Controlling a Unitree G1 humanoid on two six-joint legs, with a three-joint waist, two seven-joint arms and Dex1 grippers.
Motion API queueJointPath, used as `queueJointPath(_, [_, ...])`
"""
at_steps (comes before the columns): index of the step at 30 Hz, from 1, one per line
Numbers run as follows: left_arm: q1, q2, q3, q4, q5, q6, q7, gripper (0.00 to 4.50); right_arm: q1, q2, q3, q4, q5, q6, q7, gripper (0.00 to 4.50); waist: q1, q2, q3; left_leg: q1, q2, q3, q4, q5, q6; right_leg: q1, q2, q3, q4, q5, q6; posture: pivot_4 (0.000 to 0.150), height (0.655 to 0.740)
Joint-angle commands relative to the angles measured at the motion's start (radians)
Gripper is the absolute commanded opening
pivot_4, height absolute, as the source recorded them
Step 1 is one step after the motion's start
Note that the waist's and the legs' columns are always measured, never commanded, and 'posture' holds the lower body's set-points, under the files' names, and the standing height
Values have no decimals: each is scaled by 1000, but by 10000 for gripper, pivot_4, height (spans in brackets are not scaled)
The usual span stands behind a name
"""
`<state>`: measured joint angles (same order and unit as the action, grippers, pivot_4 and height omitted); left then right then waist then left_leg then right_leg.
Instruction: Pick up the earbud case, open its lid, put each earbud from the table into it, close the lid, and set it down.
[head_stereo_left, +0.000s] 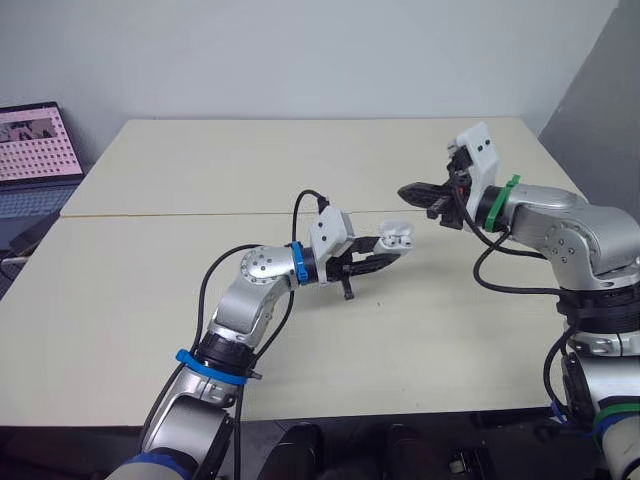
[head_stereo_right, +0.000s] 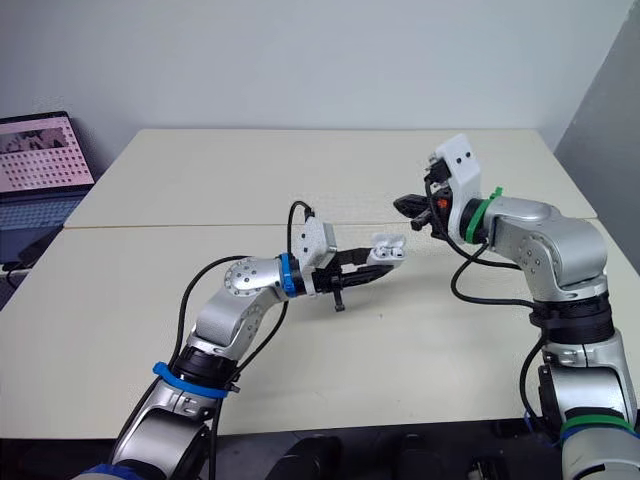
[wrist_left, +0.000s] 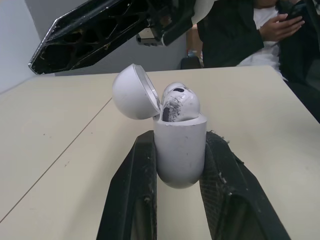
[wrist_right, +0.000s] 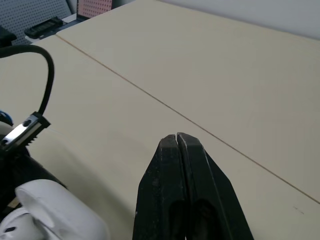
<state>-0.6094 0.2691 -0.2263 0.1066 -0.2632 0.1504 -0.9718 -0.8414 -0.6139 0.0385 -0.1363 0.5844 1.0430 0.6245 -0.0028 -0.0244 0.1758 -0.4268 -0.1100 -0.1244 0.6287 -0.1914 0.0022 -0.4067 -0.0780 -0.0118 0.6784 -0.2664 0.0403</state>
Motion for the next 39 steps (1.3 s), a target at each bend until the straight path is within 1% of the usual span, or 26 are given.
queueJointPath(1, [-30,-7,12,4,10,-29,12,7521,1,-20,-2,-100,40,52,29,240,0,0,0,0,0,0,0,0,0,0,0,0,0,0,0,1500,7400])
queueJointPath(6, [-47,-13,23,36,15,-38,20,7521,57,-57,8,-172,46,74,52,240,1,0,0,0,0,0,0,0,0,0,0,0,0,0,0,1500,7400])
queueJointPath(13, [-61,-17,40,59,10,-40,30,7521,98,-91,-24,-257,94,134,58,240,1,0,0,0,0,-1,0,0,0,0,0,-1,0,0,0,1500,7400])
queueJointPath(17, [-66,-20,41,69,12,-48,19,7521,109,-89,-45,-277,110,149,45,240,1,0,0,0,0,-1,0,0,0,0,0,-1,0,0,0,1500,7400])
queueJointPath(20, [-69,-19,40,78,15,-57,8,7521,87,-81,-87,-257,135,154,41,240,1,0,0,0,0,-1,0,0,0,0,0,-1,0,0,0,1500,7400])
queueJointPath(26, [-70,-18,42,89,17,-65,0,7521,50,-113,-138,-184,136,132,63,240,1,0,0,0,0,-1,0,0,0,0,0,-1,0,0,0,1500,7400])
queueJointPath(29, [-64,-21,45,77,4,-63,-7,7521,43,-103,-153,-132,112,112,34,240,1,0,0,0,0,-1,0,0,0,0,0,-1,0,0,0,1500,7400])
queueJointPath(32, [-56,-24,41,49,-14,-76,-34,7521,53,-97,-112,-78,52,62,20,240,1,0,0,0,0,0,0,0,0,0,0,-1,0,0,0,1500,7400])
queueJointPath(35, [-42,-7,-5,31,29,-147,-77,7521,54,-73,-48,-14,-7,17,16,240,0,0,0,0,0,0,0,0,0,0,0,-1,0,0,0,1500,7400])
queueJointPath(39, [-36,-6,-38,67,87,-237,-72,7521,39,-50,7,28,-34,-1,53,240,0,0,0,0,0,0,0,0,0,0,0,-1,0,0,0,1500,7400])
